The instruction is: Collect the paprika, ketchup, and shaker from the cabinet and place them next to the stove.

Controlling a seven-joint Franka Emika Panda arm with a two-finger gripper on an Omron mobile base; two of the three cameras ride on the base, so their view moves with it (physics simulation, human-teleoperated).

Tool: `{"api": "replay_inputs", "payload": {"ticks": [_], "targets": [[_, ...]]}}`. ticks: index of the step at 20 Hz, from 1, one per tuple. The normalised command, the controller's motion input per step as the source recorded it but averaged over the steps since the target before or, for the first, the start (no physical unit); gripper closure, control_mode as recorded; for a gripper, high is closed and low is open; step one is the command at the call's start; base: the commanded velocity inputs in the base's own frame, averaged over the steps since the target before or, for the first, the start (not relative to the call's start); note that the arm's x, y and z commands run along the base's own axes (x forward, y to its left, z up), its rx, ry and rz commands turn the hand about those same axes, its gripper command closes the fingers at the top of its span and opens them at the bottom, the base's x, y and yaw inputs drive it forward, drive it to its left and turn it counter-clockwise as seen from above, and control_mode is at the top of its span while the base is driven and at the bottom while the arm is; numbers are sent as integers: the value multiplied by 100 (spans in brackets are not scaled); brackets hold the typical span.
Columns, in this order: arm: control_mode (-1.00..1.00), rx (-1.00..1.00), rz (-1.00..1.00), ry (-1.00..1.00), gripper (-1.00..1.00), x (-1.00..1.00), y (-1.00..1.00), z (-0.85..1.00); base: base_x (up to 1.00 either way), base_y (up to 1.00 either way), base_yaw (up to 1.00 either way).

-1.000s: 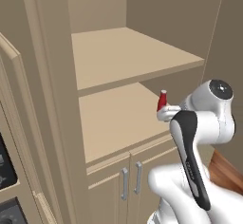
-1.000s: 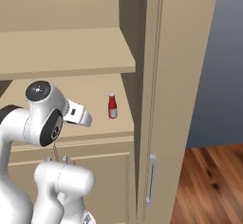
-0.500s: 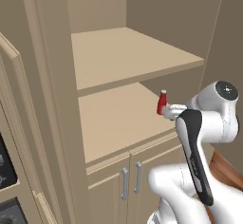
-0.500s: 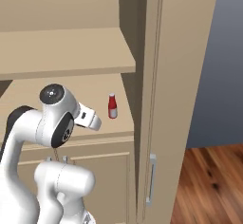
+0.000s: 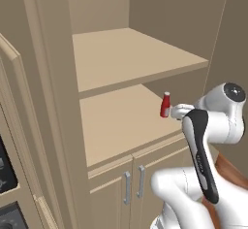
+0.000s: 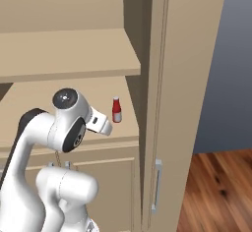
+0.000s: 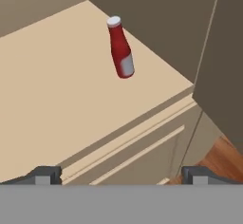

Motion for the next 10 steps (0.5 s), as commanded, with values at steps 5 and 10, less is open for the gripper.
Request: {"api": "replay_inputs", "payload": {"ticks": [5,10], "targets": [[-100,1,0,-5,-100,25,-1,0,0,0,0],[-100,0,0,-11,-100,22,-2,3,0,0,0]]}}
